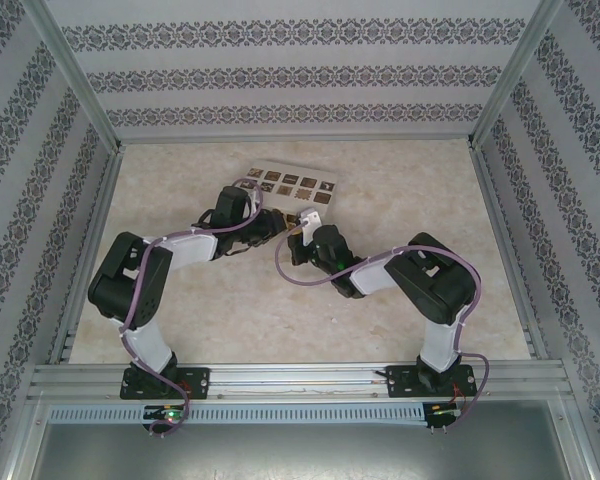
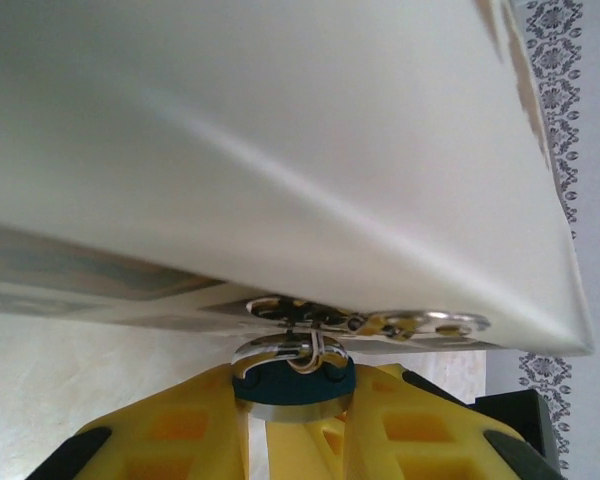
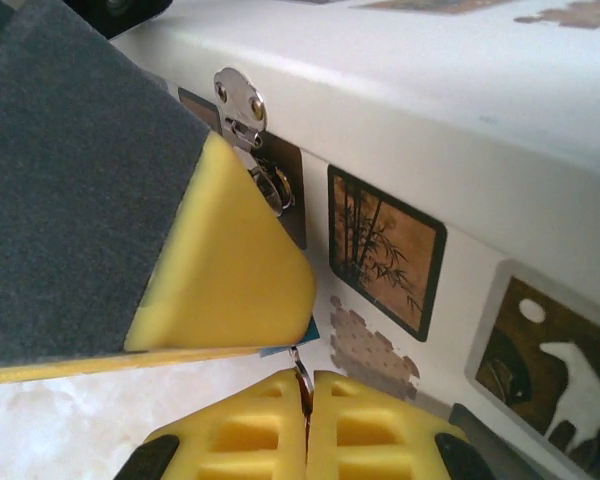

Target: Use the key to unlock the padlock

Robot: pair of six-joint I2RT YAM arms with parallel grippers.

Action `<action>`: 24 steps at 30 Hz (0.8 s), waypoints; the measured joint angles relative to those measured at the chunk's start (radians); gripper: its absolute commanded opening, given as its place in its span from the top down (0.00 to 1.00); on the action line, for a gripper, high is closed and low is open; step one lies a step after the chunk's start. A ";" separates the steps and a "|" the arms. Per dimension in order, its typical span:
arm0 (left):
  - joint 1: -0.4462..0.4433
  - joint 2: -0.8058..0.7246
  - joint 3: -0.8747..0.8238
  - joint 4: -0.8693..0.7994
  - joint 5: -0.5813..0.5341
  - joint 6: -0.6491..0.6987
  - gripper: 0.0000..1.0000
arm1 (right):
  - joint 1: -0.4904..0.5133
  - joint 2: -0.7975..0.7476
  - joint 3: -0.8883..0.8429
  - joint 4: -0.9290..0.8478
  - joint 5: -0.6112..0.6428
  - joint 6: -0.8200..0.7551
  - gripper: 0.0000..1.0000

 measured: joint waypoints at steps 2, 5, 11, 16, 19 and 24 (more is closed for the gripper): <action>0.000 0.023 0.000 0.001 0.017 -0.003 0.74 | 0.010 0.012 -0.011 0.003 0.016 0.010 1.00; -0.002 0.052 0.000 0.001 0.038 -0.006 0.72 | 0.020 0.027 -0.027 0.006 0.034 0.033 1.00; -0.004 0.068 0.000 0.014 0.050 -0.003 0.62 | 0.034 0.043 -0.042 0.045 0.058 0.068 1.00; -0.006 0.067 -0.009 0.014 0.062 -0.006 0.54 | 0.039 0.055 -0.059 0.070 0.071 0.094 1.00; -0.006 0.051 -0.032 0.014 0.075 -0.006 0.49 | 0.039 0.056 -0.073 0.073 0.076 0.108 1.00; 0.014 -0.024 -0.073 0.002 0.079 0.000 0.44 | 0.046 0.056 -0.077 0.081 0.079 0.112 1.00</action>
